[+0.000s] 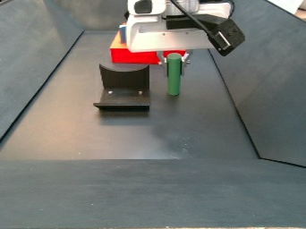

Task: Pick up the round object. Move up. Move to above the board. Insert the round object.
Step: Pick up the round object, then move up, then move to above the board.

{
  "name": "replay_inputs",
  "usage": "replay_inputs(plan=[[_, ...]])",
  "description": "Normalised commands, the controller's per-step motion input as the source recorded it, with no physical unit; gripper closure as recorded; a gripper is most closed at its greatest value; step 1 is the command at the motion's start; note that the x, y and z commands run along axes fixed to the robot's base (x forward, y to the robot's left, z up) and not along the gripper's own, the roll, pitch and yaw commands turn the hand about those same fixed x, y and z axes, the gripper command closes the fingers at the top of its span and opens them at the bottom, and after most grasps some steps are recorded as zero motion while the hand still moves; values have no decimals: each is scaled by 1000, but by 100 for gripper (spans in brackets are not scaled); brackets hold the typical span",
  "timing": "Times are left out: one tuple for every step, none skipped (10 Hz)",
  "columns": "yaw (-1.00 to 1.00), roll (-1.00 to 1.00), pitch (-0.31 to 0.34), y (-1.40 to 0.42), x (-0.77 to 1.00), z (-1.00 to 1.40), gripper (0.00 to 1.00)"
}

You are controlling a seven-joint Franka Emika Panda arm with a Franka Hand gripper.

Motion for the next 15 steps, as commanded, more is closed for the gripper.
replay_inputs(plan=[[0, 0, 0, 0, 0, 0, 100], [0, 0, 0, 0, 0, 0, 100], [0, 0, 0, 0, 0, 0, 100], [0, 0, 0, 0, 0, 0, 100], [0, 0, 0, 0, 0, 0, 100], [0, 0, 0, 0, 0, 0, 100], [0, 0, 0, 0, 0, 0, 100], [0, 0, 0, 0, 0, 833, 100], [6, -3, 55, 77, -55, 826, 100], [0, -1, 78, 66, -80, 738, 100], [-12, 11, 70, 34, -45, 560, 100], [-16, 20, 68, 29, -33, 456, 100], [-16, 36, 60, 21, -25, 231, 100], [-92, -312, -192, 11, 205, 1000, 100], [-87, -309, -170, 10, 205, 1000, 100]])
